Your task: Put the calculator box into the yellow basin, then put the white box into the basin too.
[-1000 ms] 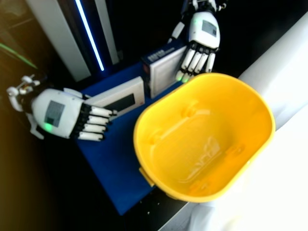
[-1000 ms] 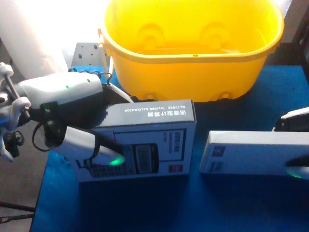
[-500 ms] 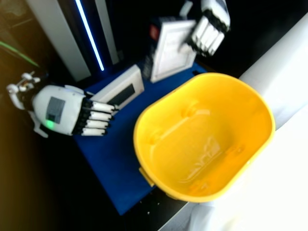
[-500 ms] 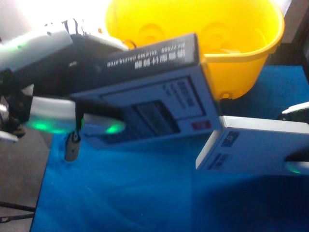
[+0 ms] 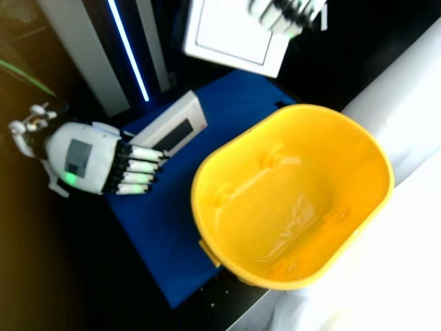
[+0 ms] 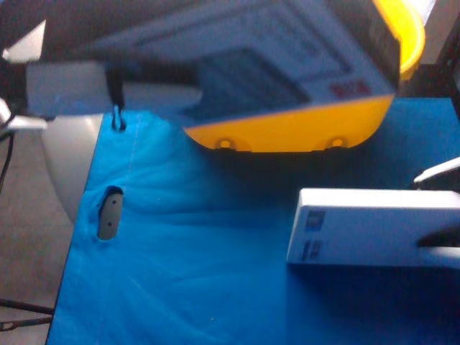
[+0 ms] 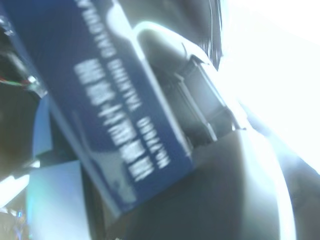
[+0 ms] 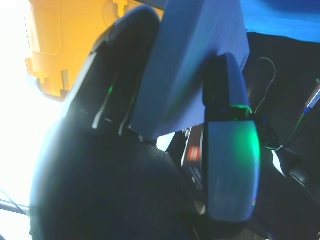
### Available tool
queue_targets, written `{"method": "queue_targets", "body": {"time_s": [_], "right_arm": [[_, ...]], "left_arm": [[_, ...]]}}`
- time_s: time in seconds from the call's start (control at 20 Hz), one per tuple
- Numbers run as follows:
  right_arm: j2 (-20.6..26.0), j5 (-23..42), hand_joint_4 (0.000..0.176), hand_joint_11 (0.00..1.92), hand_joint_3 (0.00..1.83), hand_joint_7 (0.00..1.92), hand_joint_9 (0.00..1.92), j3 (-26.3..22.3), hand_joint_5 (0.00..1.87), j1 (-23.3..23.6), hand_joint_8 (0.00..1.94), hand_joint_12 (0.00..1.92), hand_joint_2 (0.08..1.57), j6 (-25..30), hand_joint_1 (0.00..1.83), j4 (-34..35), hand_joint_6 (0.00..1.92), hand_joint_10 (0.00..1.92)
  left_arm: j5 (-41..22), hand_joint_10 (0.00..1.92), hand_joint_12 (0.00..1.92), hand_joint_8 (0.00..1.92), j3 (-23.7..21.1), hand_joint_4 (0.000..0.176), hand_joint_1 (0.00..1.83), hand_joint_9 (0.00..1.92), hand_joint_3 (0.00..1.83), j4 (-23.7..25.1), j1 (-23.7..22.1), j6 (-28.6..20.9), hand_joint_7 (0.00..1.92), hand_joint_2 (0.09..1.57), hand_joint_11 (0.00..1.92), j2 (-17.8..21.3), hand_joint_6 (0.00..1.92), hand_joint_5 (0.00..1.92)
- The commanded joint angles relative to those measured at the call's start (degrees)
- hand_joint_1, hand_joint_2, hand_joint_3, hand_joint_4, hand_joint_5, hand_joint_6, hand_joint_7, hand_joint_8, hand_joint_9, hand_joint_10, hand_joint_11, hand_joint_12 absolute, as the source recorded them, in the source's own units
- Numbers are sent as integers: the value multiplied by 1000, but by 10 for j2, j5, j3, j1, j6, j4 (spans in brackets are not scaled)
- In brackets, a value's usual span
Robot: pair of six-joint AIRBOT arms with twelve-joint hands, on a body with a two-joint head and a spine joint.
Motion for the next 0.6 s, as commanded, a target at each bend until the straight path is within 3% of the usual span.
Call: {"method": "queue_targets", "body": {"time_s": [0.0,0.05,0.1,0.15,0.2,0.25,0.3,0.35,0.4,0.45,0.5,0.55], "right_arm": [[-2,-66,0,1000,0,937,954,1,1048,7,1113,1717,1112,7,1387,-4,556,1436],[-3,-66,0,934,1,945,969,2,1011,7,1015,1598,1102,7,1385,-4,776,1301],[-5,-66,0,892,1,950,975,2,1004,8,956,1555,1098,7,1383,-5,877,1245],[-6,-66,0,909,0,974,1013,3,996,9,914,1469,1089,7,1387,-6,908,1172],[-8,-66,0,898,0,1005,1021,3,1002,11,830,1410,1082,7,1388,-7,947,1131],[-10,-66,0,878,1,997,997,4,1014,12,871,1465,1085,7,1387,-8,866,1207],[-11,-66,0,853,1,997,986,5,1019,13,861,1466,1086,7,1387,-10,875,1212],[-12,-65,0,840,1,981,962,5,1025,15,897,1502,1092,7,1385,-11,847,1255],[-13,-65,0,839,1,967,963,6,1008,19,910,1496,1096,7,1384,-14,875,1256],[-14,-65,0,913,0,959,986,7,993,20,937,1509,1098,7,1386,-15,842,1268],[-15,-64,0,951,1,956,989,8,969,23,967,1510,1102,7,1385,-18,841,1277],[-16,-63,0,964,0,964,1012,9,973,25,941,1473,1097,7,1387,-19,852,1238]], "left_arm": [[-67,1195,1630,1300,5,0,1245,997,0,-16,-19,-3,943,1181,891,-5,1025,783],[-62,1400,1639,1225,12,0,1345,924,1,-14,-30,-2,905,1167,883,-10,897,793],[-55,1415,1639,1169,20,0,1367,923,0,-13,-43,-1,919,1160,880,-16,935,776],[-46,1284,1640,1272,29,0,1270,962,3,-11,-58,-1,941,1172,889,-24,993,789],[-37,1421,1639,1223,37,0,1350,916,1,-10,-69,-1,903,1167,885,-30,893,792],[-26,1421,1638,1170,47,0,1368,920,0,-7,-83,-1,917,1161,882,-38,937,774],[-11,1285,1640,1272,56,0,1270,961,3,-3,-99,-1,940,1172,890,-47,993,788],[7,1421,1639,1223,67,0,1350,915,1,3,-117,-1,903,1167,885,-57,893,792],[31,1421,1638,1170,82,0,1368,920,0,8,-139,-1,917,1161,882,-70,937,774],[45,1285,1640,1272,90,0,1270,961,3,9,-148,-1,940,1172,889,-79,993,788],[69,1421,1639,1223,106,0,1350,915,1,10,-160,-1,903,1167,885,-92,893,792],[87,1287,1374,1111,117,0,1364,890,1,12,-167,-1,909,1143,767,-102,1022,862]]}}
